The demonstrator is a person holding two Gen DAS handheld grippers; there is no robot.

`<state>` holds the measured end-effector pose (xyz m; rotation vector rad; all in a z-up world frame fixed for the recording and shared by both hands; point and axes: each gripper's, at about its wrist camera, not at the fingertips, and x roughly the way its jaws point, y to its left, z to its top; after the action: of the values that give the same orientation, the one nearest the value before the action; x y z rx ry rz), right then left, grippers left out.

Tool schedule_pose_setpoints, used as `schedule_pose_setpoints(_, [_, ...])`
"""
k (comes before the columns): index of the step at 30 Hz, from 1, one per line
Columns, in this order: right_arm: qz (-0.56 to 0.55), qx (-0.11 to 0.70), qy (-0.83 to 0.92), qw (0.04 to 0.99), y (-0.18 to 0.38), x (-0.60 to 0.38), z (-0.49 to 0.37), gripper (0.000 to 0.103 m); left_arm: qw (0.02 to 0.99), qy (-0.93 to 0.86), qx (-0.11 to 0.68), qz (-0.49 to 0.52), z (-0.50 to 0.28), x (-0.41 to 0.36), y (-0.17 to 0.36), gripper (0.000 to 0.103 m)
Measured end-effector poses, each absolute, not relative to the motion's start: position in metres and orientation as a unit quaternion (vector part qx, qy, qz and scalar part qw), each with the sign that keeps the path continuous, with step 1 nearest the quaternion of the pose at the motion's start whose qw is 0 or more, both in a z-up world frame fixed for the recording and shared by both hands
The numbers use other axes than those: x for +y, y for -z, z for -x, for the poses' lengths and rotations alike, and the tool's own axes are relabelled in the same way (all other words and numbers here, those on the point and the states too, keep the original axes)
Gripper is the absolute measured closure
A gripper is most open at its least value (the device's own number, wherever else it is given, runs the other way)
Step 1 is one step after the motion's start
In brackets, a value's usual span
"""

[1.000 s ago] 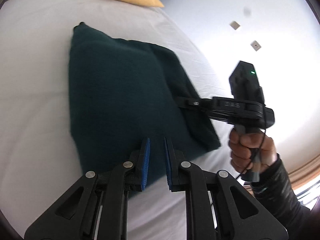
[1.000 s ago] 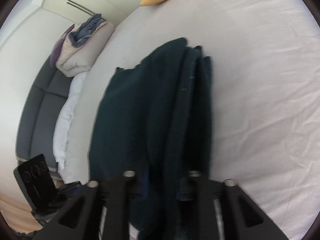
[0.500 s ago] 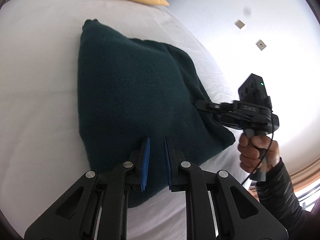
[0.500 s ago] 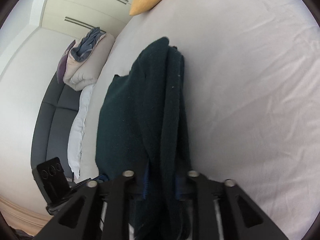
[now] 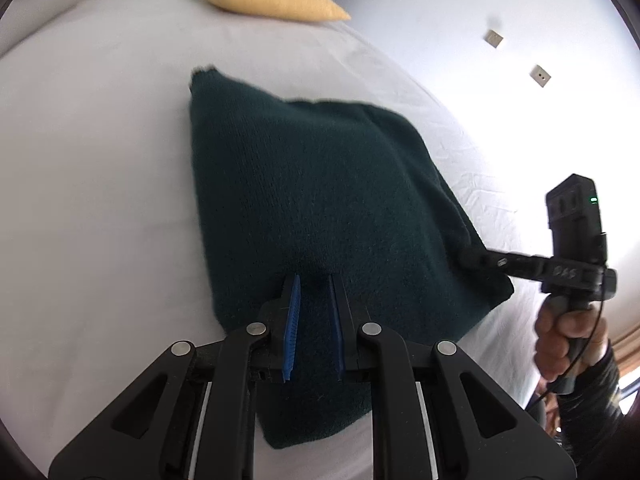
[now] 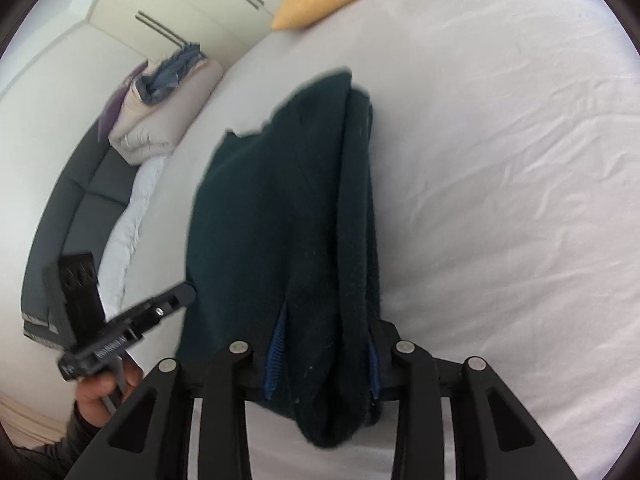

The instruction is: Fold small clothes

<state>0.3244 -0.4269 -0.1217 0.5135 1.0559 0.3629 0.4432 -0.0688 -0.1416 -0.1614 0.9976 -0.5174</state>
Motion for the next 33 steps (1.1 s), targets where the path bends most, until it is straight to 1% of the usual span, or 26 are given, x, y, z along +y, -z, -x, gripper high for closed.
schedule_pose_setpoints(1, [-0.238, 0.488, -0.167, 0.823, 0.117, -0.429, -0.323, 0.065, 0.853, 0.233, 0.461, 0.074, -0.439, -0.066, 0.136, 0.09])
schedule_pose_setpoints(3, [-0.235, 0.472, -0.158, 0.835, 0.104, -0.435, -0.324, 0.055, 0.881, 0.204, 0.421, 0.07, -0.438, -0.061, 0.118, 0.089])
schedule_pose_setpoints(4, [-0.244, 0.464, -0.157, 0.837, 0.102, -0.439, -0.326, 0.045, 0.886, 0.198, 0.412, 0.073, -0.443, -0.058, 0.113, 0.087])
schedule_pose_setpoints(5, [-0.254, 0.461, -0.159, 0.835, 0.102, -0.442, -0.329, 0.043, 0.885, 0.197, 0.416, 0.072, -0.45, -0.061, 0.112, 0.073])
schedule_pose_setpoints(6, [-0.259, 0.463, -0.164, 0.832, 0.106, -0.444, -0.336, 0.043, 0.877, 0.195, 0.434, 0.067, -0.462, -0.062, 0.117, 0.06])
schedule_pose_setpoints(7, [-0.261, 0.465, -0.167, 0.829, 0.107, -0.444, -0.339, 0.043, 0.874, 0.195, 0.441, 0.068, -0.468, -0.063, 0.12, 0.03])
schedule_pose_setpoints(8, [-0.266, 0.467, -0.169, 0.826, 0.112, -0.443, -0.346, 0.043, 0.871, 0.193, 0.445, 0.072, -0.477, -0.064, 0.128, 0.023])
schedule_pose_setpoints(12, [-0.306, 0.483, -0.176, 0.801, 0.137, -0.439, -0.366, 0.043, 0.831, 0.196, 0.513, 0.09, -0.507, -0.07, 0.159, 0.023])
schedule_pose_setpoints(15, [-0.295, 0.498, -0.175, 0.796, 0.151, -0.428, -0.379, 0.043, 0.815, 0.202, 0.534, 0.1, -0.514, -0.076, 0.18, 0.021])
schedule_pose_setpoints(16, [-0.284, 0.499, -0.179, 0.799, 0.15, -0.423, -0.382, 0.044, 0.814, 0.2, 0.536, 0.103, -0.516, -0.076, 0.181, 0.023])
schedule_pose_setpoints(17, [-0.276, 0.502, -0.179, 0.8, 0.149, -0.419, -0.384, 0.049, 0.813, 0.198, 0.537, 0.107, -0.518, -0.077, 0.182, 0.026])
schedule_pose_setpoints(18, [-0.273, 0.504, -0.18, 0.799, 0.149, -0.418, -0.384, 0.053, 0.813, 0.197, 0.538, 0.105, -0.52, -0.078, 0.183, 0.027])
schedule_pose_setpoints(19, [-0.272, 0.508, -0.183, 0.797, 0.15, -0.416, -0.386, 0.059, 0.814, 0.196, 0.538, 0.101, -0.514, -0.078, 0.182, 0.031])
schedule_pose_setpoints(20, [-0.27, 0.511, -0.184, 0.795, 0.152, -0.414, -0.387, 0.062, 0.815, 0.195, 0.537, 0.094, -0.512, -0.079, 0.18, 0.035])
schedule_pose_setpoints(26, [-0.23, 0.509, -0.162, 0.813, 0.149, -0.397, -0.384, 0.067, 0.827, 0.188, 0.529, 0.044, -0.506, -0.094, 0.166, 0.048])
schedule_pose_setpoints(33, [-0.182, 0.502, -0.141, 0.833, 0.147, -0.384, -0.379, 0.069, 0.835, 0.182, 0.519, 0.019, -0.508, -0.099, 0.165, 0.053])
